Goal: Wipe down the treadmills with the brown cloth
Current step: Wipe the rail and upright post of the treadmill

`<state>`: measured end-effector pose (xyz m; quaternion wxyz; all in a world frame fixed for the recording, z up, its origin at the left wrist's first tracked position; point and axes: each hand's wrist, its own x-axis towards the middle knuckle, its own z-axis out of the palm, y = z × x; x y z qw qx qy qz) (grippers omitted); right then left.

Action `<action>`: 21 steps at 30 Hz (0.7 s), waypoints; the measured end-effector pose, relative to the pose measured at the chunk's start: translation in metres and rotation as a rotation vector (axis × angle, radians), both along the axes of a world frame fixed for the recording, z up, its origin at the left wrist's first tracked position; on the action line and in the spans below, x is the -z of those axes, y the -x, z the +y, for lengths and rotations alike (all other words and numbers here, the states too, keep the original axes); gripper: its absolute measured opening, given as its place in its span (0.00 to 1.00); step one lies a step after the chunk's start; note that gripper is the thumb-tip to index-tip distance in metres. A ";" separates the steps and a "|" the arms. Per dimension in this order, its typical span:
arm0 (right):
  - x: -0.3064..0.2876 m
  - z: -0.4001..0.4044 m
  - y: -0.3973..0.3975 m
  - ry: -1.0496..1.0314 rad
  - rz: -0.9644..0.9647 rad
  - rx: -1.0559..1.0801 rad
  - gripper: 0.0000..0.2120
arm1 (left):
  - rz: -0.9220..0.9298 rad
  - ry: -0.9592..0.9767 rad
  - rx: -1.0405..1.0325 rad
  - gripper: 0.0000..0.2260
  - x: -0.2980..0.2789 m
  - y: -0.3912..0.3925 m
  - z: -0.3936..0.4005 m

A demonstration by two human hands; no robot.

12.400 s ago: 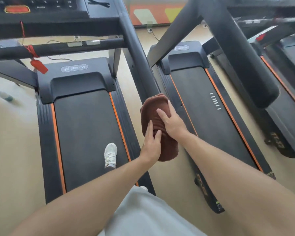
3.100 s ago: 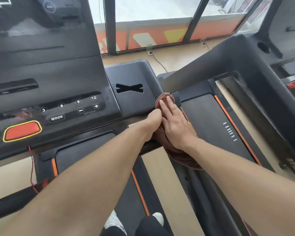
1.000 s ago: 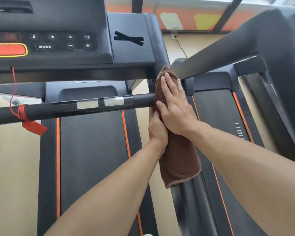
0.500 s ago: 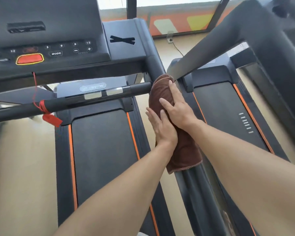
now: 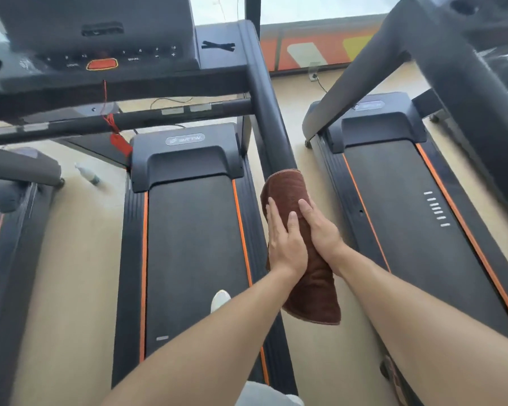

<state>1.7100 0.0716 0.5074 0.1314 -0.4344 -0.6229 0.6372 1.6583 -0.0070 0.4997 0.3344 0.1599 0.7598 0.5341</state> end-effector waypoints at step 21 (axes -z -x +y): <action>-0.004 -0.037 -0.051 -0.113 -0.014 0.221 0.16 | 0.203 0.121 -0.287 0.23 -0.010 -0.052 -0.034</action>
